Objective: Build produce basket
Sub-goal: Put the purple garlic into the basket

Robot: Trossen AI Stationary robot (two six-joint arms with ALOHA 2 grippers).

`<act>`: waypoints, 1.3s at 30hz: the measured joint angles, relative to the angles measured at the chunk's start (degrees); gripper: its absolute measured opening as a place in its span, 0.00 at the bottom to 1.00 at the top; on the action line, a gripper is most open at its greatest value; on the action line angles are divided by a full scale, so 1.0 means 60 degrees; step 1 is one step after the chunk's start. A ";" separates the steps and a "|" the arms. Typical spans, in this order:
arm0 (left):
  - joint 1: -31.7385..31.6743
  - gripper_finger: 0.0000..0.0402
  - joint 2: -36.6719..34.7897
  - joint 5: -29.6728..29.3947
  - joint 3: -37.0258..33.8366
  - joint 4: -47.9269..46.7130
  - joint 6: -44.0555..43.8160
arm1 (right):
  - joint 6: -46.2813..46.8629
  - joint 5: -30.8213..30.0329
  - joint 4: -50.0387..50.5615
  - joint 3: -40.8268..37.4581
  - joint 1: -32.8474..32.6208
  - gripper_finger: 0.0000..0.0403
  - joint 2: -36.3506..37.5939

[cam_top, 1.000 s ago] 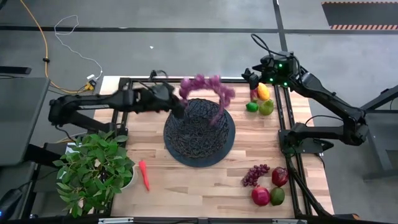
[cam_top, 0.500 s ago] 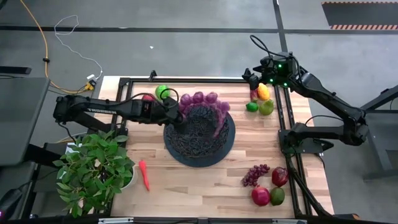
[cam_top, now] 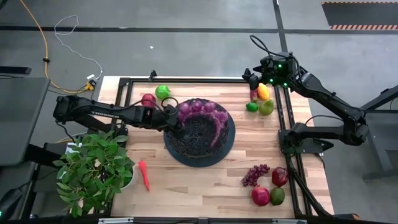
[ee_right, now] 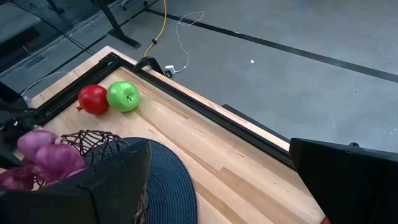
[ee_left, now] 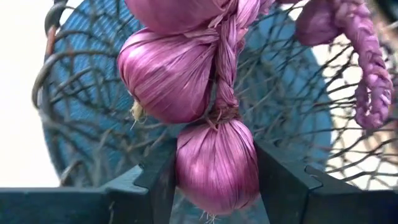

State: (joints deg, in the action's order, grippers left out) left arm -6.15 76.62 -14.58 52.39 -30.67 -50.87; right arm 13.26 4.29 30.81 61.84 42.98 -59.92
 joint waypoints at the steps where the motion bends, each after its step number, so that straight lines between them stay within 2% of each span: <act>1: 0.0000 0.44 0.0000 0.0013 -0.0012 -0.0118 0.0011 | 0.0000 -0.0003 0.0000 0.0000 0.0000 0.91 0.0000; 6: -0.0129 0.44 0.0128 -0.0129 -0.0013 -0.0075 0.0868 | 0.0002 -0.0003 -0.0004 0.0000 0.0000 0.91 0.0000; 11: -0.0616 0.44 0.0665 0.0516 -0.0002 0.0108 0.1673 | 0.0076 -0.0006 -0.0029 0.0000 0.0000 0.91 0.0000; 18: -0.1028 0.44 0.1666 0.1029 -0.0006 0.0216 0.1621 | 0.0291 -0.0015 -0.0029 0.0000 0.0000 0.91 -0.0004; 23: -0.1027 0.44 0.2004 0.1054 -0.0009 0.0168 0.1614 | 0.0295 -0.0017 -0.0033 0.0000 0.0000 0.91 -0.0004; 39: -0.1035 0.65 0.1733 0.1033 0.0652 0.0224 0.2136 | 0.0291 -0.0006 -0.0036 0.0000 0.0000 0.91 -0.0004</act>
State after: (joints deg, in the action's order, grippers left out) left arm -12.36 87.02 -8.38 56.30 -29.33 -38.06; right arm 15.00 4.25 30.59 61.84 42.98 -59.94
